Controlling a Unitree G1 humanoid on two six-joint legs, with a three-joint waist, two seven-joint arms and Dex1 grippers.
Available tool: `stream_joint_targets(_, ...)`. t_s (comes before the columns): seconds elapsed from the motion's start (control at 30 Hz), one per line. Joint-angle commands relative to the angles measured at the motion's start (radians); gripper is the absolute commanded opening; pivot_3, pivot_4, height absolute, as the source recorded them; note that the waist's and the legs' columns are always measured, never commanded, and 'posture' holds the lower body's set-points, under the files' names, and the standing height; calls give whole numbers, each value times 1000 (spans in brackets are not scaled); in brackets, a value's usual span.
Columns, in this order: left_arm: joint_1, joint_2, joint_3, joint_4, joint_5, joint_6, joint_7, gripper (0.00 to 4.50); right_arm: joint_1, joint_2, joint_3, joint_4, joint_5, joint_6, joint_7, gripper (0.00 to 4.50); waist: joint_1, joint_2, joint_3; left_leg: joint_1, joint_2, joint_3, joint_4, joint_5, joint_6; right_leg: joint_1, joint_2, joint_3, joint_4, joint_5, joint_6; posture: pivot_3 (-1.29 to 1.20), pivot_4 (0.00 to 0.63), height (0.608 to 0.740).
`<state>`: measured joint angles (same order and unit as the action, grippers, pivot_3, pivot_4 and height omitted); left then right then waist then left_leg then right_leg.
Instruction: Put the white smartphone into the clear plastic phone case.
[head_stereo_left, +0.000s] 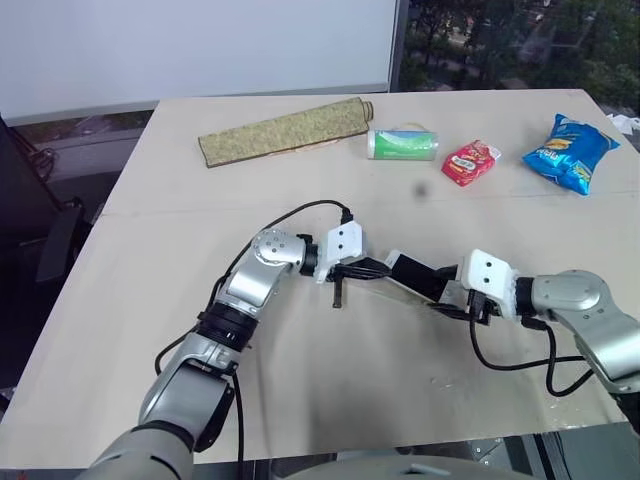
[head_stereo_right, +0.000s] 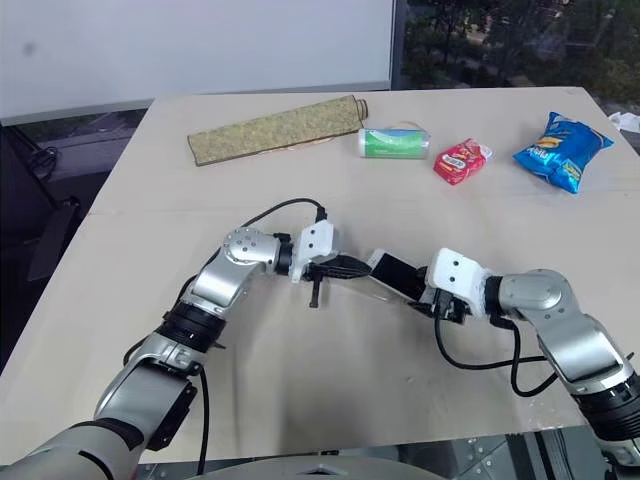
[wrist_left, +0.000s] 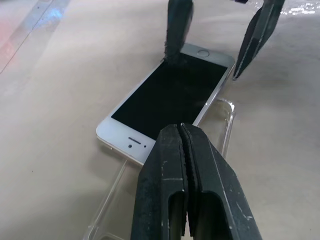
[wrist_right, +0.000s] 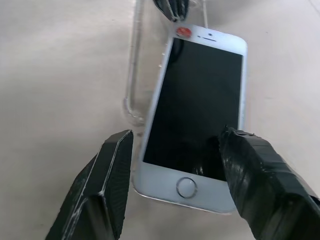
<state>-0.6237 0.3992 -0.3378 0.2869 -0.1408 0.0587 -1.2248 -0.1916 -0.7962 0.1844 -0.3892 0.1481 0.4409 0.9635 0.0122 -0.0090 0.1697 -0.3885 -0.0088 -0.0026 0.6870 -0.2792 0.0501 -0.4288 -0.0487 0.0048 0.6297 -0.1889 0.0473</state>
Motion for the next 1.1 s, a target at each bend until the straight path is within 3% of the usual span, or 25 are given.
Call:
stream_joint_targets(0.03,2,-8,8,-17,-2,-12,2,70,-1,-12,-7,-31,8,-19,14,2887,0,0,0,0,0,0,0,0,0,0,0,0,0,0,0,0,150,740)
stream_joint_targets(0.33,-16,-41,31,2,-18,-18,19,70,-5,8,-10,-13,-1,-31,-5,2887,0,0,0,0,0,0,0,0,0,0,0,0,0,0,0,0,150,740)
stream_joint_targets(0.47,-17,-44,34,5,-13,-20,15,70,-21,31,-49,-23,58,56,-19,2887,0,0,0,0,0,0,0,0,0,0,0,0,0,0,0,0,150,740)
stream_joint_targets(0.57,-15,-43,34,4,-14,-20,11,0,-34,42,-62,-25,70,92,-45,3658,0,0,0,0,0,0,0,0,0,0,0,0,0,0,0,0,150,740)
stream_joint_targets(0.63,-14,-45,33,5,-14,-20,10,0,-35,48,-59,-17,61,96,-65,4426,0,0,0,0,0,0,0,0,0,0,0,0,0,0,0,0,150,740)
stream_joint_targets(1.1,-16,-51,31,13,-9,-24,10,0,-12,42,-35,9,64,220,-98,4426,0,0,0,0,0,-1,0,0,0,0,0,-1,0,0,0,0,150,740)
